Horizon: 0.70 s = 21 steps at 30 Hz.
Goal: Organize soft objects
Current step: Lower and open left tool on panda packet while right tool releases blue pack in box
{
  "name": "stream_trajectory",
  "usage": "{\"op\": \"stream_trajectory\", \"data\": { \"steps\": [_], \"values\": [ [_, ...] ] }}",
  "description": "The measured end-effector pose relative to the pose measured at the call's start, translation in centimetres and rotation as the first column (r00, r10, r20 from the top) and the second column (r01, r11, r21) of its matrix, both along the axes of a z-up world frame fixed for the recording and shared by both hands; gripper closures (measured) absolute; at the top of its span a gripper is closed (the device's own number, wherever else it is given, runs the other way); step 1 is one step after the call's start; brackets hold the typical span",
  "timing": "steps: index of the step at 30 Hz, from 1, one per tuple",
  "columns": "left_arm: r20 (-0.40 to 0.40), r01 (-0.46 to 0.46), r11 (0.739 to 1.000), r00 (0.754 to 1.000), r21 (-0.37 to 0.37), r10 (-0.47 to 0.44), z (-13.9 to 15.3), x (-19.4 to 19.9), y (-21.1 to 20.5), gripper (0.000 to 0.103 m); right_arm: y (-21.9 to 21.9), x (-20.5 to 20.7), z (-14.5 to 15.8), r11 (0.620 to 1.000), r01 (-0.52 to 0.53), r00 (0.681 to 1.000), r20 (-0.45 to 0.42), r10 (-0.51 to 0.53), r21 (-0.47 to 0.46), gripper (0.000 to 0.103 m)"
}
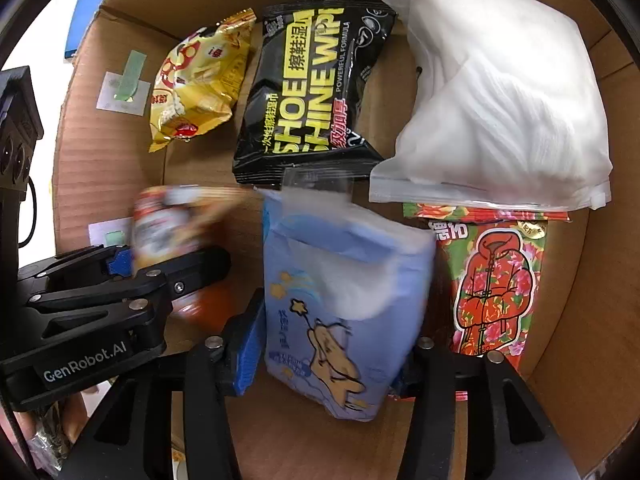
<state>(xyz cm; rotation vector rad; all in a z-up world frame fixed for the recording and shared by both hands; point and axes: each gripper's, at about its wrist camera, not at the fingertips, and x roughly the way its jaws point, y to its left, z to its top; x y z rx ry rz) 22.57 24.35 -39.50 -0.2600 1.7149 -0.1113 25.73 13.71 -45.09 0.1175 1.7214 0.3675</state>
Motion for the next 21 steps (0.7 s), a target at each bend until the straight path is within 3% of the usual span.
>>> {"op": "stream_trajectory", "data": {
  "steps": [3, 12, 16, 21],
  "values": [
    [-0.001, -0.001, 1.0, 1.0, 0.008, 0.001, -0.1, -0.5, -0.1, 0.057, 0.4, -0.4, -0.6, 1.0, -0.005, 1.0, 0.006, 0.005, -0.011, 0.038],
    [0.023, 0.005, 1.0, 1.0, 0.031, -0.005, 1.9, -1.1, -1.2, 0.056, 0.2, -0.3, 1.4, 0.999, -0.014, 0.999, 0.029, 0.015, -0.031, 0.036],
    [0.046, 0.004, 0.999, 0.999, 0.035, -0.006, 3.5, -1.3, -1.7, 0.05, -0.3, -0.3, 3.0, 0.998, -0.02, 0.999, 0.047, 0.022, -0.054, 0.035],
    [0.088, -0.009, 0.999, 0.996, 0.046, 0.004, 5.7, -2.1, -2.0, 0.049, -0.7, -0.8, 5.5, 0.998, -0.018, 0.997, 0.077, 0.023, -0.067, 0.028]
  ]
}}
